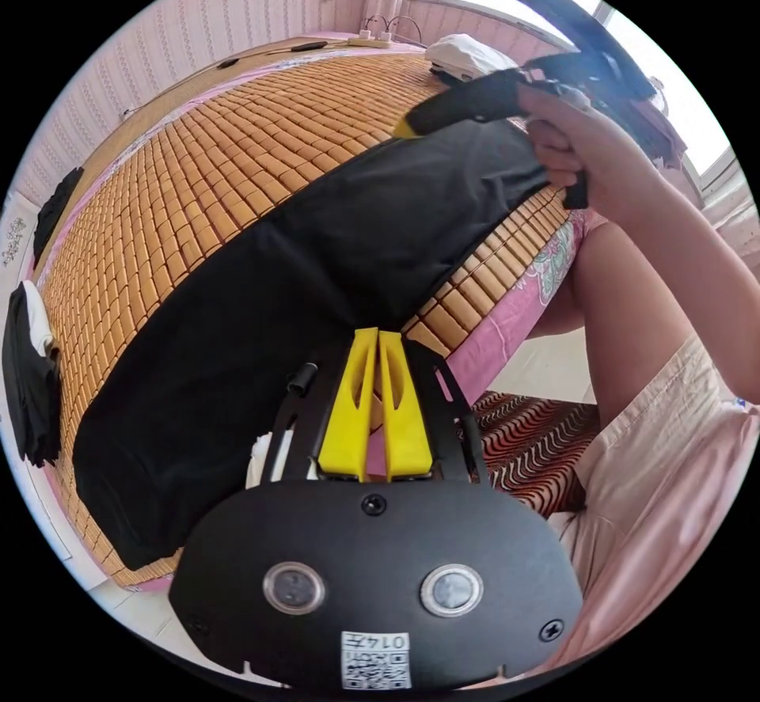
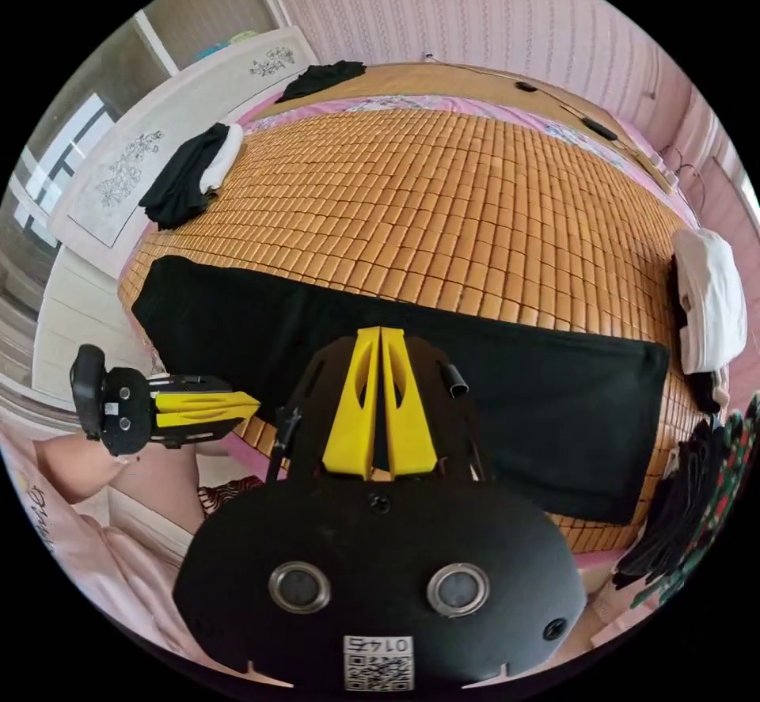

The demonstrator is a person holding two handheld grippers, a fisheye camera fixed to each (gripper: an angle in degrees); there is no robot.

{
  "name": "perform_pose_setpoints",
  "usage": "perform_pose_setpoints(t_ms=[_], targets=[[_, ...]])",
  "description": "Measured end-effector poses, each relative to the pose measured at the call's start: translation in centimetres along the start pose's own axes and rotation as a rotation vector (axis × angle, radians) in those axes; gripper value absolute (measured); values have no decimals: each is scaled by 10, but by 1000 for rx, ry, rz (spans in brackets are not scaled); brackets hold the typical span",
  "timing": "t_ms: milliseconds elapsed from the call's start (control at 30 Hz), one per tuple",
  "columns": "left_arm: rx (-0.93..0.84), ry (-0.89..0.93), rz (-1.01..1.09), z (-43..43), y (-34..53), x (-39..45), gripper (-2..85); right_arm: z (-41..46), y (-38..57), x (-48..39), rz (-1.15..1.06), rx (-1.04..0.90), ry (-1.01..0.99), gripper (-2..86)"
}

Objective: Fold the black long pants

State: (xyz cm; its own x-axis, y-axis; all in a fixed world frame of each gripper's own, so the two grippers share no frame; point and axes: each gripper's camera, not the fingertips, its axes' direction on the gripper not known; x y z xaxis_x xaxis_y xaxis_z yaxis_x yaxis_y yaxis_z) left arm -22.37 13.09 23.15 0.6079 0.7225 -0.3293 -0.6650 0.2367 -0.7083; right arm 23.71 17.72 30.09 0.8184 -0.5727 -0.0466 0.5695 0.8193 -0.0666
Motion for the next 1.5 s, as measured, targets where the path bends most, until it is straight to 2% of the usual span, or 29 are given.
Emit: perform_pose_setpoints(t_ms=[100,167,333,500,600,733,833,1033,1200,1333,1500], targets=[[-2,26,-34,-8,-3,5,-10,-40,72,79,227,15,211,28],[-14,20,-57,-15,-6,11,-10,-57,127,142,432,-34,330,84],[-37,-10,-133,-27,-12,17,-10,-75,191,224,650,-28,301,133],[-71,-42,-223,-25,-21,13,-10,-66,213,266,698,-44,202,109],[-157,-58,-261,-11,-23,8,-10,-69,224,269,676,-14,226,95],[-147,-34,-305,-9,-20,4,-10,-74,230,271,620,-22,222,36],[-154,-25,-321,-8,-18,1,-10,-76,231,273,596,-37,203,26],[-171,3,-268,-4,-13,3,-10,-152,216,261,483,169,161,20],[-139,102,-147,10,-22,34,-10,-236,188,245,340,282,236,21],[-72,272,-109,31,-40,66,-10,-306,164,225,244,398,270,23],[76,409,-92,13,-28,75,-10,-340,113,150,-20,507,106,25]])
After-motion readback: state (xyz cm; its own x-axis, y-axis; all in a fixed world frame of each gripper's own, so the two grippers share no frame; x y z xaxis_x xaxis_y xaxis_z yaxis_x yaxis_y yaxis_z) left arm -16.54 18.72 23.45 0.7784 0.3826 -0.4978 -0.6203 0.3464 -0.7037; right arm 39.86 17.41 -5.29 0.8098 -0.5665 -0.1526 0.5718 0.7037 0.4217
